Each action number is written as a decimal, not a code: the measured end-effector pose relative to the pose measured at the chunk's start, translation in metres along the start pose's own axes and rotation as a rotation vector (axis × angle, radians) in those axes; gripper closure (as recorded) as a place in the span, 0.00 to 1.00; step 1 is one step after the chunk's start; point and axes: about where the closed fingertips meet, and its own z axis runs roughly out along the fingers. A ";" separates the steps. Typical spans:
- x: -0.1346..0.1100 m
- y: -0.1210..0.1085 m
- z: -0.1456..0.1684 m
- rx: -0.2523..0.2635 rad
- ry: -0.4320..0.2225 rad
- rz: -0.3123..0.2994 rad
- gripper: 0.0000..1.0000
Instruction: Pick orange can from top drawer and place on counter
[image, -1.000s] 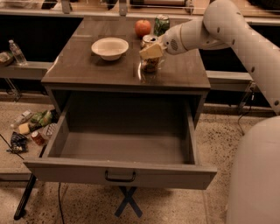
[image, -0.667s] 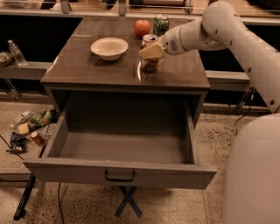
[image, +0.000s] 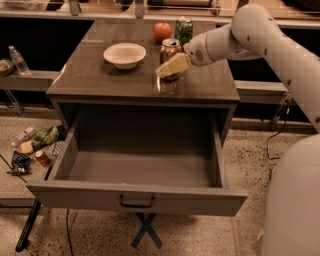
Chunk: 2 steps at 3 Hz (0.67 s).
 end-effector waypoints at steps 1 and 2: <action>0.005 0.011 -0.028 0.048 0.014 -0.005 0.00; 0.011 0.024 -0.079 0.139 0.037 -0.002 0.00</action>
Offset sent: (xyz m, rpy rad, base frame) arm -0.1151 -0.0979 0.0603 -0.1230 -0.0785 -0.2331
